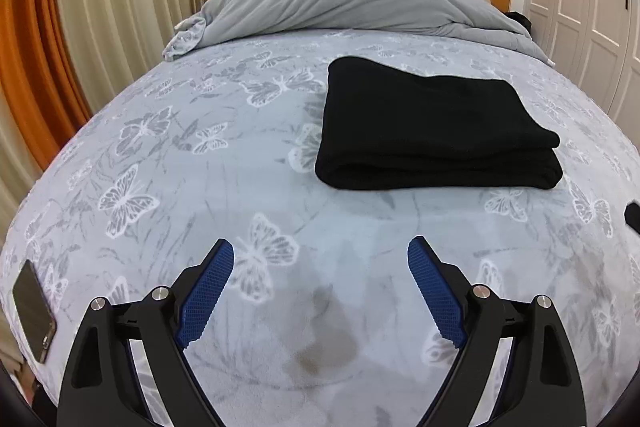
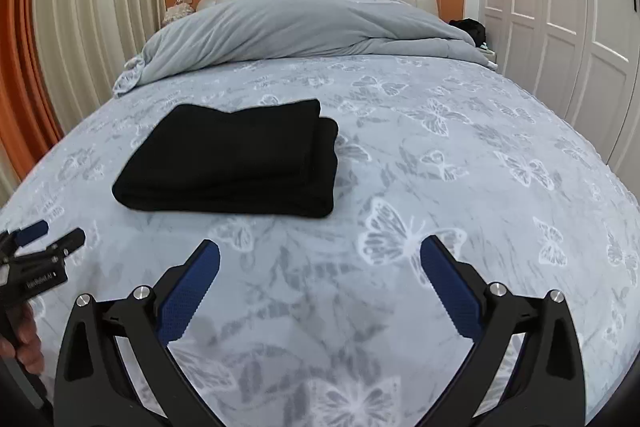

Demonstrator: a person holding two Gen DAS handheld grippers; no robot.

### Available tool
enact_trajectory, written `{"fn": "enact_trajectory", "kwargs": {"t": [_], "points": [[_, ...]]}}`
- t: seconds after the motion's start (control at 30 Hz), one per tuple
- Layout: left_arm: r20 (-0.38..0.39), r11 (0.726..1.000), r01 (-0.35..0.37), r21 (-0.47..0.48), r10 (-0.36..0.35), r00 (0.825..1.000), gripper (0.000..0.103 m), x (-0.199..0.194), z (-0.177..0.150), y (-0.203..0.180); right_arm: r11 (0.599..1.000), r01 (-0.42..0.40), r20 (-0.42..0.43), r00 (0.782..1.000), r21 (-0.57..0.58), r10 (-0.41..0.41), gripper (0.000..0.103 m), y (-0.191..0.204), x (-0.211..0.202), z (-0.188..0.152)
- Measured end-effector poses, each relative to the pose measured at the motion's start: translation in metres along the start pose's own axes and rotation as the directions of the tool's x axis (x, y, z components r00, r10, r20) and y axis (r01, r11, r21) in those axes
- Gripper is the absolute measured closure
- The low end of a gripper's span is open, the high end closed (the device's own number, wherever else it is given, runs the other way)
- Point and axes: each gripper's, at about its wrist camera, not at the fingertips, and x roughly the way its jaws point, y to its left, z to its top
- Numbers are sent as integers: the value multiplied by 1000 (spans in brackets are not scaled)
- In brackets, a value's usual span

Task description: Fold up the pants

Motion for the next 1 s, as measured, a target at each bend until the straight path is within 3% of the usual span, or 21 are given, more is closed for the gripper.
{"fn": "enact_trajectory", "kwargs": {"t": [0.2,0.43,0.63,0.73,1.0], "points": [[-4,1000,-8,19,8,1000,16,6,-3,-2,998,30,-11,999,-49,-31,5,11,-1,-12],[50,998,-26,59,23,998,16,1,-6,-13,999,37,-33,999,-17,-37,5,8,5,-18],[39,998,-16,60,14,999,16,4,-5,-19,992,19,-48,999,123,-13,5,-7,9,-27],[40,998,-15,59,13,999,16,5,-5,-21,992,20,-82,997,125,-10,5,-8,16,-25],[45,998,-15,57,13,999,16,3,-5,-25,991,23,-43,999,128,-18,5,-3,11,-20]]}}
